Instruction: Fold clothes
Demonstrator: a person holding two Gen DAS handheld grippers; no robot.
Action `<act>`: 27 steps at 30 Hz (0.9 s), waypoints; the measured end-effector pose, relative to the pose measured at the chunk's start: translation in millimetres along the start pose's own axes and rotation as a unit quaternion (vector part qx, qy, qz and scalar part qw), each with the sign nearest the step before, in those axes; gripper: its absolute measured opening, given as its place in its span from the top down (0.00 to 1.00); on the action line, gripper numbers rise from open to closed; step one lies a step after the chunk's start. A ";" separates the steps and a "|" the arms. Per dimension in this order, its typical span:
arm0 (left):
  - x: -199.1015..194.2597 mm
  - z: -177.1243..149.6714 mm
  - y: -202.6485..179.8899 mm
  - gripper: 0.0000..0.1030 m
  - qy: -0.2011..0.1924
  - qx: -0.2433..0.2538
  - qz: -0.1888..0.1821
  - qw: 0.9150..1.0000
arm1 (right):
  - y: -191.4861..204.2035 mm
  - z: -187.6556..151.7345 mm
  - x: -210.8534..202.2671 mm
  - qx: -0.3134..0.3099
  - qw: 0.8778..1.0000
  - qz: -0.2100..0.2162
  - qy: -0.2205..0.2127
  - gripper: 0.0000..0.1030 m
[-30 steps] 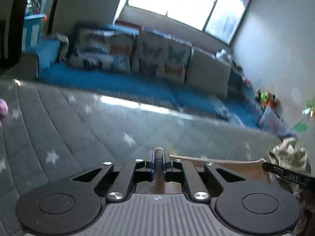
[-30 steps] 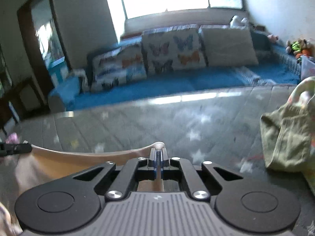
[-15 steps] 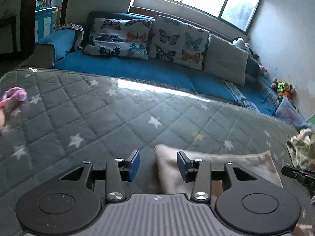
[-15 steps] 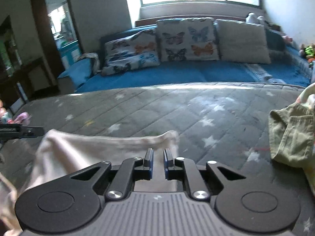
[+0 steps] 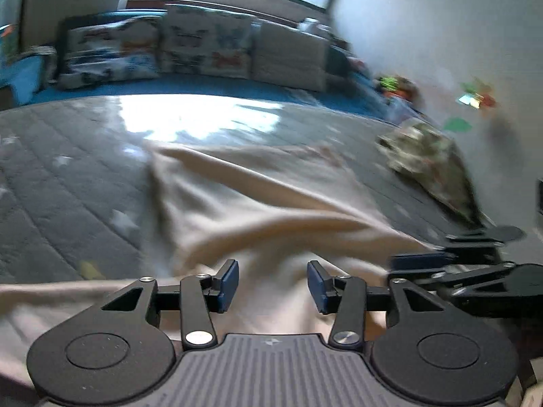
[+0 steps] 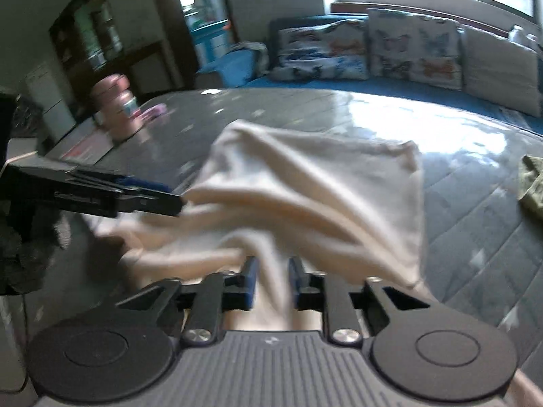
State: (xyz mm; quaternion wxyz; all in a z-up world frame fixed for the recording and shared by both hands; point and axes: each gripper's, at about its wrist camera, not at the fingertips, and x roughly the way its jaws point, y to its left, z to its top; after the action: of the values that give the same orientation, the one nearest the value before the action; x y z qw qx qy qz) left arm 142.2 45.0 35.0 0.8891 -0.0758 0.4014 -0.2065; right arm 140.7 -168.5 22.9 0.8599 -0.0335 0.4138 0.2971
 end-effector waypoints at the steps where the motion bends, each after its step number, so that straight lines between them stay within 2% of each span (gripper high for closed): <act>1: -1.1 -5.6 -6.9 0.49 0.001 0.006 -0.006 1.000 | 5.4 -5.0 -2.3 -0.004 1.000 0.004 0.003 0.76; 4: 0.2 -16.9 -22.5 0.47 0.008 0.023 -0.019 1.000 | 17.0 -17.6 -2.7 -0.021 1.000 0.002 0.014 0.76; 9: 8.0 -28.1 -37.6 0.44 0.025 0.041 -0.036 0.998 | 25.8 -32.7 1.8 -0.036 0.999 -0.029 0.020 0.77; 11: 13.4 -32.6 -43.2 0.44 0.029 0.054 -0.028 0.998 | 25.1 -35.3 0.9 -0.033 0.999 -0.034 0.017 0.87; 14: 23.9 -37.5 -50.1 0.47 0.037 0.078 -0.004 0.996 | 24.2 -38.8 -1.0 -0.028 0.999 -0.042 0.011 0.94; 15: 26.0 -39.5 -51.7 0.51 0.040 0.086 0.000 0.995 | 25.2 -39.4 -2.6 -0.031 0.998 -0.045 0.007 0.95; 17: 27.8 -43.0 -53.2 0.79 0.042 0.094 0.007 0.995 | 27.2 -40.6 -7.1 -0.036 0.998 -0.052 -0.001 0.97; 19: 26.7 -45.9 -53.8 0.86 0.041 0.097 0.014 0.994 | 27.6 -41.9 -12.6 -0.038 0.998 -0.055 -0.008 0.97; 23: -4.0 -48.5 -60.5 0.90 0.003 0.096 0.015 0.995 | 28.9 -45.5 -31.7 -0.034 0.998 -0.055 -0.026 0.98; 27: -37.6 -63.7 -73.4 0.91 -0.020 0.122 0.008 0.992 | 38.2 -56.0 -56.6 -0.049 0.997 -0.050 -0.037 0.98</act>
State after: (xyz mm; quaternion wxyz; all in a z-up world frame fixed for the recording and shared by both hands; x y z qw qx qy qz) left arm 50.0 -3.3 40.4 0.9011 0.0329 0.3562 -0.2451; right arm 54.1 -181.5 34.8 0.8855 -0.0856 0.3647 0.2748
